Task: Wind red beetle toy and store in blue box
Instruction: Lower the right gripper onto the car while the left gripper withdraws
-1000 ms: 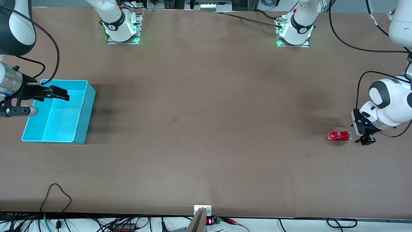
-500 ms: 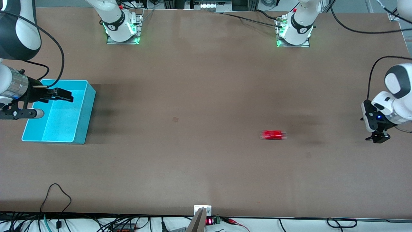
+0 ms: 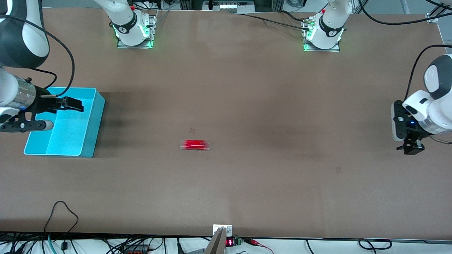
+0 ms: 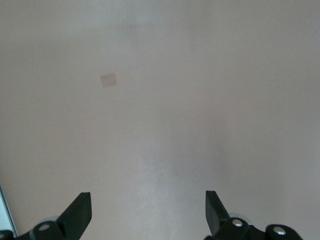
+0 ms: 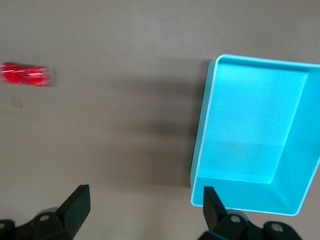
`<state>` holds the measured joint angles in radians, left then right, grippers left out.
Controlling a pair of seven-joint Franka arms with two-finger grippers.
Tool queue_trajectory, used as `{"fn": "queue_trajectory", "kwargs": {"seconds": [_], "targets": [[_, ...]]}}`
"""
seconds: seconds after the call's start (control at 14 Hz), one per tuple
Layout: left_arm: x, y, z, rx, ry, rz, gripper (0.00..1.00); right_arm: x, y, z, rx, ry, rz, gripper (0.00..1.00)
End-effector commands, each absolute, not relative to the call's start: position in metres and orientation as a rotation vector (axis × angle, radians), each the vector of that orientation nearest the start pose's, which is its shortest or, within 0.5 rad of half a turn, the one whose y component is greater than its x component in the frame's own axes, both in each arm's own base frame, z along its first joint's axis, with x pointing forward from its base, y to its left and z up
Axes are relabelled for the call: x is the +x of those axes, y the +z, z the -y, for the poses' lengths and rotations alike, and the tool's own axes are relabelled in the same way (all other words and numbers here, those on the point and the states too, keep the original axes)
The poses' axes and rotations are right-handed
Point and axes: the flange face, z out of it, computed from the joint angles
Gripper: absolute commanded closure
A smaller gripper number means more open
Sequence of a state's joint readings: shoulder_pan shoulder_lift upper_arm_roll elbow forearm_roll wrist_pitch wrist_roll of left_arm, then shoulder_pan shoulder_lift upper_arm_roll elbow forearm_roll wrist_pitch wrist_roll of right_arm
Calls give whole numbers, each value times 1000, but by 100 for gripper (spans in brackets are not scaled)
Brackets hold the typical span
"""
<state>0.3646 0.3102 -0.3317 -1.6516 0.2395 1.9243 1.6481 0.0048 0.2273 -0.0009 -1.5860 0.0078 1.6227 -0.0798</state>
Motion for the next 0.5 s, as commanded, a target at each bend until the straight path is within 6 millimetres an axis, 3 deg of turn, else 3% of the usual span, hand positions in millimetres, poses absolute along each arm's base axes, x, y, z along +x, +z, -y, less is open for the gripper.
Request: {"fn": "queue_trajectory", "kwargs": {"seconds": [0.0, 0.14, 0.36, 0.43], "targets": [[647, 450, -46, -2046, 220, -2284, 0, 590, 471, -6, -3086, 336, 168, 0], [644, 451, -35, -2083, 254, -2269, 0, 582, 452, -2, -3102, 315, 155, 0], [642, 468, -16, -2184, 306, -2192, 0, 570, 419, 11, -3104, 288, 155, 0], [640, 475, -11, -2230, 327, -2144, 0, 568, 412, 12, -3084, 285, 307, 0]]}}
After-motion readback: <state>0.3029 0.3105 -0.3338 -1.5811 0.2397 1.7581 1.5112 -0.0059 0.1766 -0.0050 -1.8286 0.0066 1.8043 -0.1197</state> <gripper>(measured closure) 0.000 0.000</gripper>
